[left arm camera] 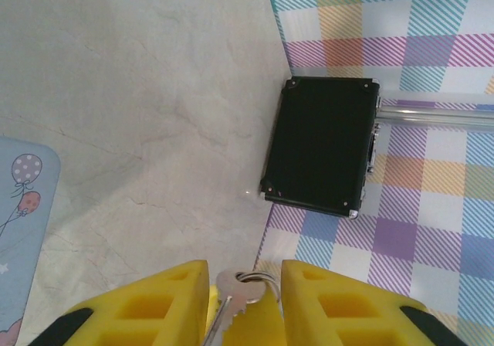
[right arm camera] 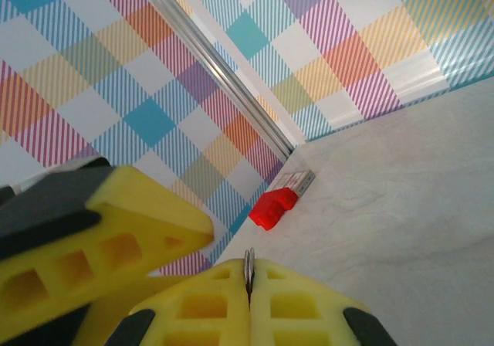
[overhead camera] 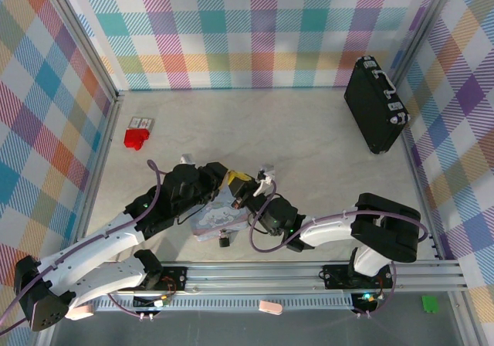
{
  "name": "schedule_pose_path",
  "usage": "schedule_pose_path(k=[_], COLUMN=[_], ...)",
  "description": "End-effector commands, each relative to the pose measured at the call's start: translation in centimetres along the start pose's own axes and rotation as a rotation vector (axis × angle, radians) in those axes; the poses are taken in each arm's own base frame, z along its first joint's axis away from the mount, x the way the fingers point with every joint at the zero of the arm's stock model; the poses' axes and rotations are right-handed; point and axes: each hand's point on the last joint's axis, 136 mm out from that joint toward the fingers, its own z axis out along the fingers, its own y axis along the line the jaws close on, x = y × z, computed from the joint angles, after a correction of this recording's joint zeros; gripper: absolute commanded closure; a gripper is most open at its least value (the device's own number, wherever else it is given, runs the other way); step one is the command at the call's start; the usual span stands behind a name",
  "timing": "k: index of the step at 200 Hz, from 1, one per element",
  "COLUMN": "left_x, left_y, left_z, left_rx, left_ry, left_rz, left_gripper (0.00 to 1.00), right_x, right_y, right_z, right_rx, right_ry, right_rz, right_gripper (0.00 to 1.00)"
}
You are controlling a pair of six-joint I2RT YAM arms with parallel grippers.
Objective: Unlock the padlock with the key
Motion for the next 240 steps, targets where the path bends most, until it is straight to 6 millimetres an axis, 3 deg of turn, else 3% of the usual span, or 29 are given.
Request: schedule_pose_path(k=[1,74,174,240], left_x=[-0.5,-1.0,-1.4,-1.1], left_y=[-0.6,0.0,0.3,0.5], left_z=[-0.6,-0.7,-0.7,-0.3], left_rx=[0.021,0.009,-0.007,-0.036], left_ry=[-0.020,-0.034,-0.041,-0.026], left_rz=[-0.002,0.000,0.007,0.025], left_gripper=[0.71,0.77,0.91,0.75], right_x=[-1.0,-0.8,-0.7,-0.8], right_y=[1.4,2.6,2.7,2.5], right_z=[-0.7,-1.3,-1.4,-1.0], right_rx=[-0.054,-0.092,-0.085,-0.056], right_ry=[-0.032,-0.028,-0.028,-0.024], right_rz=[0.006,-0.030,-0.049,-0.056], right_gripper=[1.00,1.00,1.00,1.00])
